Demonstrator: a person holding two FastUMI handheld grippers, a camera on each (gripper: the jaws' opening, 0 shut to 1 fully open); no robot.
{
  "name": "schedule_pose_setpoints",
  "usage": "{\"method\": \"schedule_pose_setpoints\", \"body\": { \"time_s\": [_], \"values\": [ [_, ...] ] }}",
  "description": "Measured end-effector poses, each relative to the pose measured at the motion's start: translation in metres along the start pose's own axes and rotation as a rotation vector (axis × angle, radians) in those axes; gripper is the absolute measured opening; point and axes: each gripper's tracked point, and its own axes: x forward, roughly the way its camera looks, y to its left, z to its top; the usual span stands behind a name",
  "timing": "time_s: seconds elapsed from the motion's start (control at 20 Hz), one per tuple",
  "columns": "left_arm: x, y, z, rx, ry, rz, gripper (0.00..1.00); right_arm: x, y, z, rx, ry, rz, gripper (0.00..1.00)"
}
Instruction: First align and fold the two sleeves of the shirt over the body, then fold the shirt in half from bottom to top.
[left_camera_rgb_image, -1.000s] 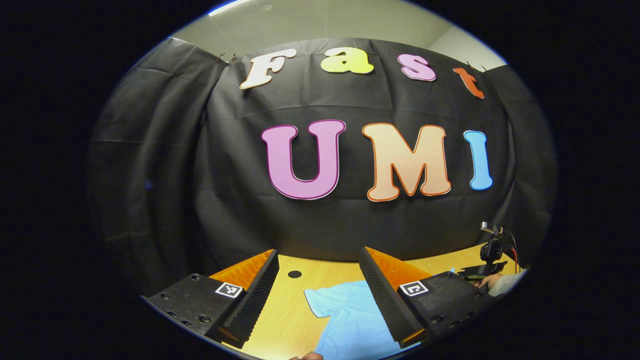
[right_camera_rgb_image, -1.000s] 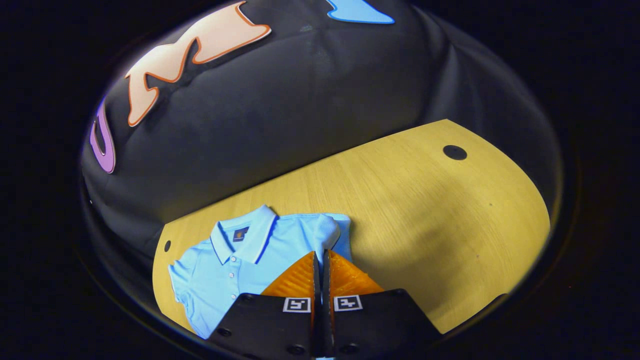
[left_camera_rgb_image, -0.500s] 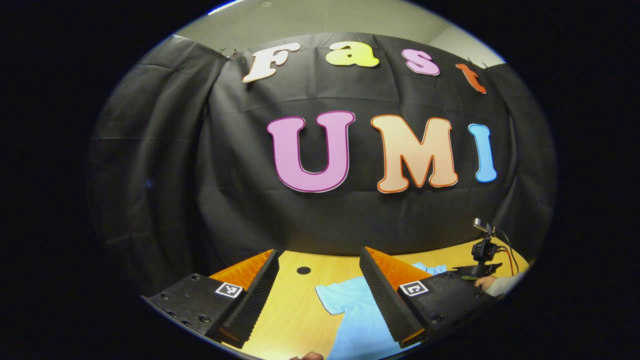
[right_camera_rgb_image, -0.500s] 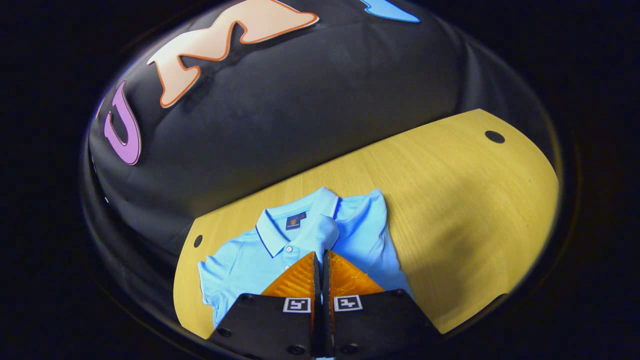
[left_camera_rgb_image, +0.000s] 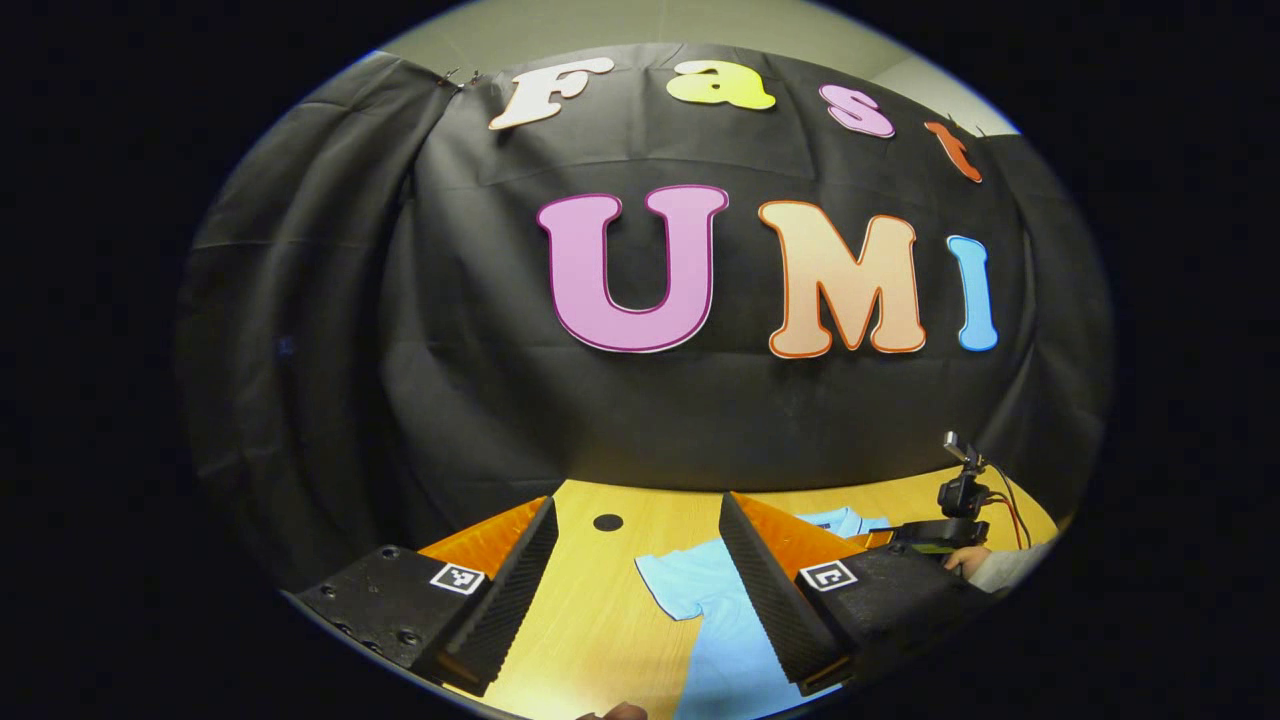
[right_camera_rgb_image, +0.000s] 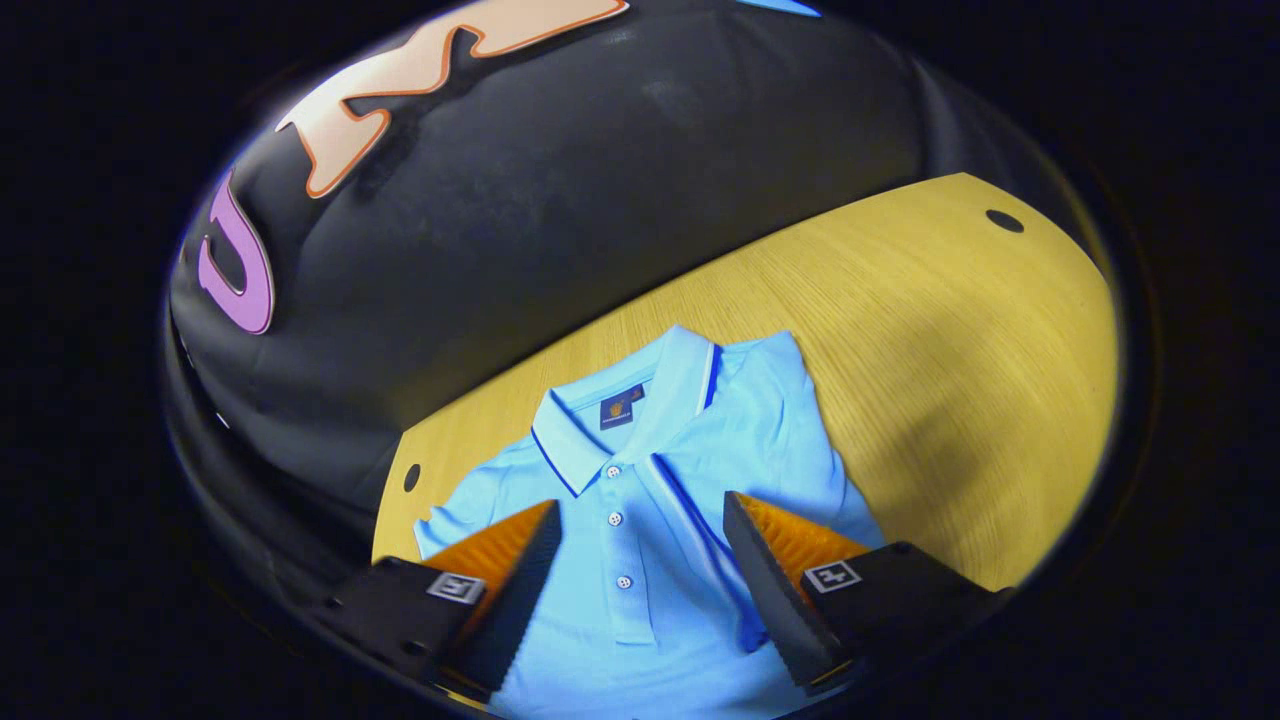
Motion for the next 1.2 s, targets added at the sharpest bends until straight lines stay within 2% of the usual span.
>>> {"method": "schedule_pose_setpoints", "body": {
  "time_s": [0.2, 0.4, 0.6, 0.85, 1.2],
  "values": [
    [0.019, -0.011, -0.023, -0.049, 0.051, -0.023, 0.98, -0.036, 0.001, 0.016, -0.128, -0.084, 0.0, 0.98],
    [0.046, -0.023, -0.047, -0.045, 0.088, -0.033, 0.98, -0.083, -0.006, 0.019, -0.21, -0.132, 0.007, 0.98],
    [0.076, -0.039, -0.076, -0.055, 0.152, -0.052, 0.98, -0.126, -0.033, 0.009, -0.281, -0.129, -0.032, 0.98],
    [0.109, -0.056, -0.108, -0.098, 0.223, -0.073, 0.98, -0.169, -0.076, -0.002, -0.272, -0.131, -0.117, 0.98],
    [0.163, -0.045, -0.18, -0.15, 0.369, 0.013, 0.98, -0.198, -0.102, -0.015, -0.301, -0.129, -0.173, 0.98]
  ]
}}
